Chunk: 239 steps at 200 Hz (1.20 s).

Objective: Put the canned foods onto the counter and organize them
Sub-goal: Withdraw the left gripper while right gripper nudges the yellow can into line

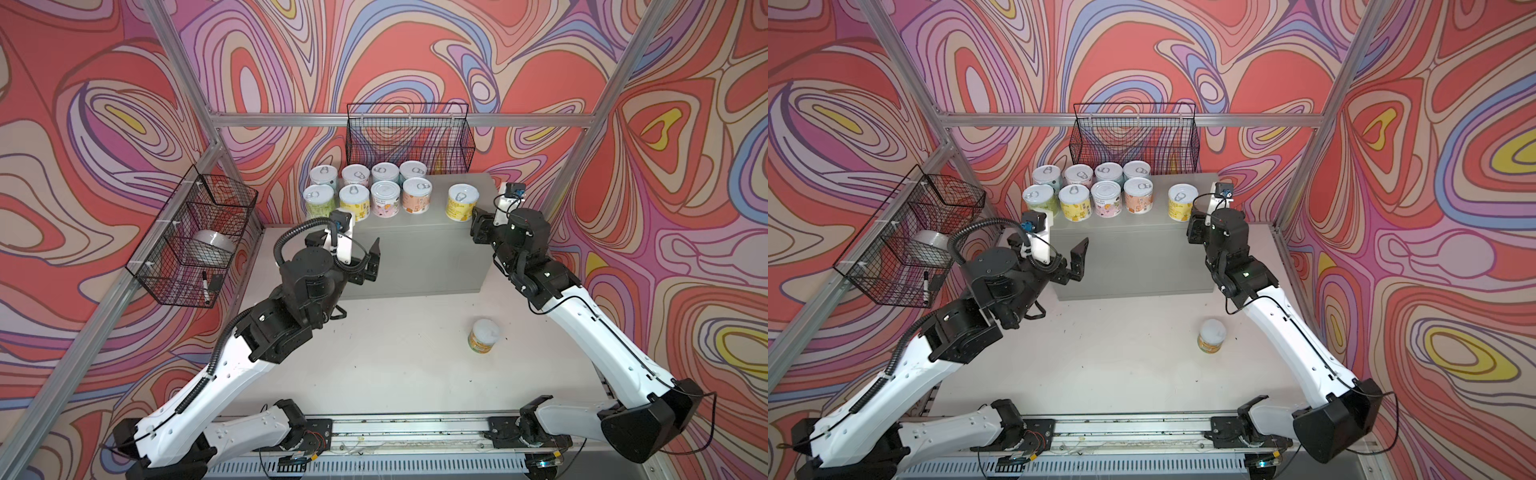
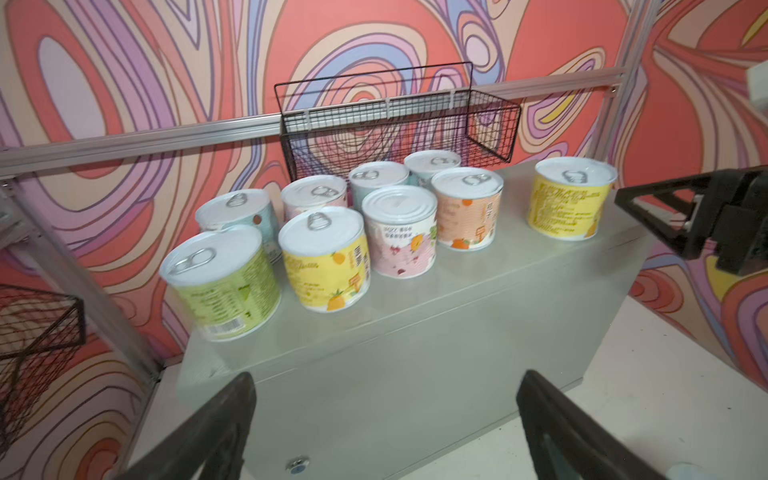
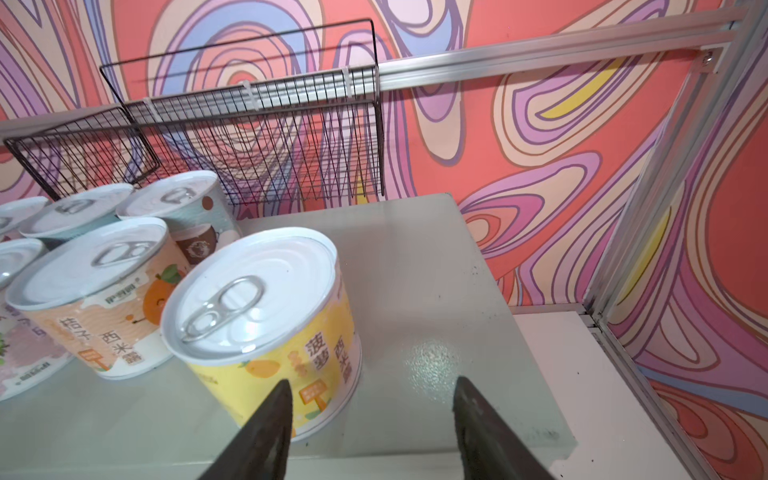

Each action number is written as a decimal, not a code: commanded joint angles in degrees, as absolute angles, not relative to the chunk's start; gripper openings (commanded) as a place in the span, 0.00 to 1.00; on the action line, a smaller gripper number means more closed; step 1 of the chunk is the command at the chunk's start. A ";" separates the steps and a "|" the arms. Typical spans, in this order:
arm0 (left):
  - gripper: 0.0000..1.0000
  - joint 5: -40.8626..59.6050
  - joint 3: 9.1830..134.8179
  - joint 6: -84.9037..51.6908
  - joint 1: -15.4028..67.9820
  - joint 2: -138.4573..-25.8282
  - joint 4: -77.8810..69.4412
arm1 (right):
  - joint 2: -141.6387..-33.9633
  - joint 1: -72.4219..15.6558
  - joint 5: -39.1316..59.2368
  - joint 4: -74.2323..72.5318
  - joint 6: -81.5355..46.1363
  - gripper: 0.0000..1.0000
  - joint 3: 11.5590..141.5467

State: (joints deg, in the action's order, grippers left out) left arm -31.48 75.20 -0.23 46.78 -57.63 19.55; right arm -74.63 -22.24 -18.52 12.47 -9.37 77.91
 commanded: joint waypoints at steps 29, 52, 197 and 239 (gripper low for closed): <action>0.99 -41.12 67.20 -2.46 45.84 -51.94 24.04 | -77.41 -19.60 -12.18 11.17 -10.17 0.65 79.64; 0.99 -40.52 64.71 -5.45 43.48 -52.12 24.94 | -78.92 -19.51 -11.04 11.06 -10.55 0.65 80.65; 0.97 -26.69 56.57 -15.00 29.54 -52.58 19.08 | -82.30 -19.47 -7.62 11.02 -14.14 0.61 84.30; 0.96 -25.02 56.77 -15.46 28.31 -53.00 18.86 | -79.86 -19.50 -5.14 13.51 -14.84 0.58 83.14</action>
